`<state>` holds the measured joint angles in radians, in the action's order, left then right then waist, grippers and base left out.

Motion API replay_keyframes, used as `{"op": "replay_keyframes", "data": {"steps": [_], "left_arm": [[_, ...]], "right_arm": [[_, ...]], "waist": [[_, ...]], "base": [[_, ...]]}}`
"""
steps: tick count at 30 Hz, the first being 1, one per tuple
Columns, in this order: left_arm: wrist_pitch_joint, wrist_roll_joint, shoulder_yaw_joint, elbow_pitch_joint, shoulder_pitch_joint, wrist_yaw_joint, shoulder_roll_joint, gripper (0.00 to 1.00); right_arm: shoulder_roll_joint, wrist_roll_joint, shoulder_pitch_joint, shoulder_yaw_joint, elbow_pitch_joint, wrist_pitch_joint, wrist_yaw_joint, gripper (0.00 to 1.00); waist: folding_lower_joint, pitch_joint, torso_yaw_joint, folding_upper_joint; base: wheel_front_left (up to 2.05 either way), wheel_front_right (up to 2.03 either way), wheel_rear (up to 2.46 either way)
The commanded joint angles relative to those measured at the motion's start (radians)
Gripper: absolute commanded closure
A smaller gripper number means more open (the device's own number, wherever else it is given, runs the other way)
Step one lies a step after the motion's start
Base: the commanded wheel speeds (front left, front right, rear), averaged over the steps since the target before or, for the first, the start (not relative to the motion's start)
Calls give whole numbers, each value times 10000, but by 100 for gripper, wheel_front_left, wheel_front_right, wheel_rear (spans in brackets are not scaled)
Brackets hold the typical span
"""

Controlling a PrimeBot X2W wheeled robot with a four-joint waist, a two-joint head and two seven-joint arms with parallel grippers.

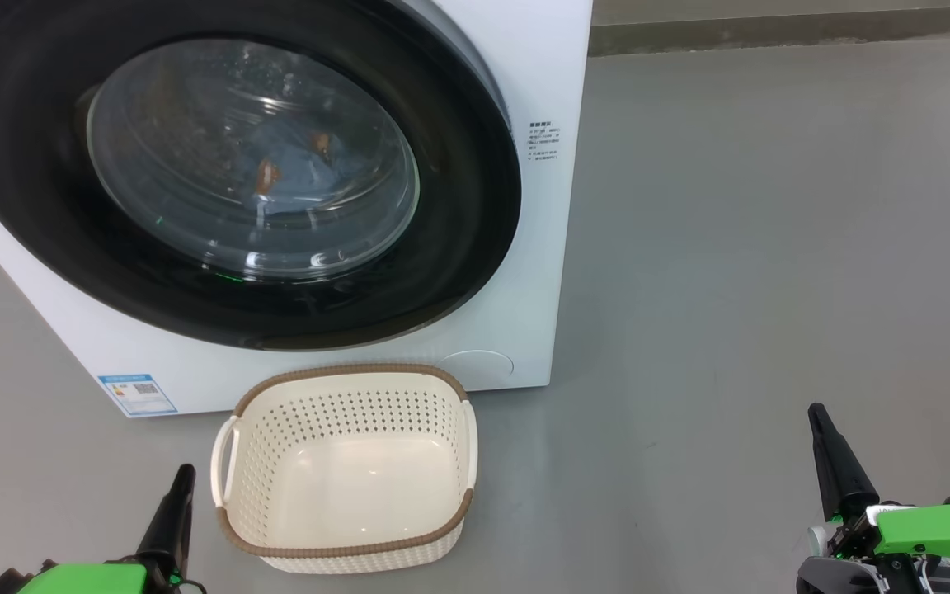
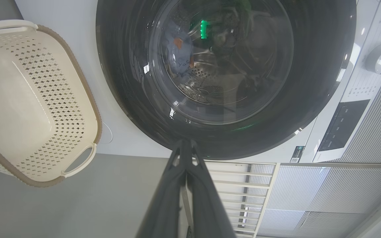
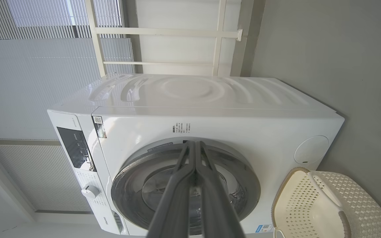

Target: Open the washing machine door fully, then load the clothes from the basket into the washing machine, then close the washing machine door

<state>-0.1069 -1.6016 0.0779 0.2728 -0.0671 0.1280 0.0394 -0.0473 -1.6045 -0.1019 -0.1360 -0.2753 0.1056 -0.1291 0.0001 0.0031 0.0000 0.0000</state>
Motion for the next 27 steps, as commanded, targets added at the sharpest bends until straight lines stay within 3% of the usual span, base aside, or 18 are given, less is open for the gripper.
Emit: {"op": "replay_keyframes", "data": {"steps": [1,27], "left_arm": [[-63,-70,359,-279,-409,27,116,100],[-67,-66,363,-279,-409,27,113,100]], "right_arm": [[-30,-41,-61,222,305,77,-16,100],[-29,-42,-61,223,305,77,-16,100]], "waist": [[0,0,0,0],[0,0,0,0]], "base": [[0,0,0],[0,0,0]]}}
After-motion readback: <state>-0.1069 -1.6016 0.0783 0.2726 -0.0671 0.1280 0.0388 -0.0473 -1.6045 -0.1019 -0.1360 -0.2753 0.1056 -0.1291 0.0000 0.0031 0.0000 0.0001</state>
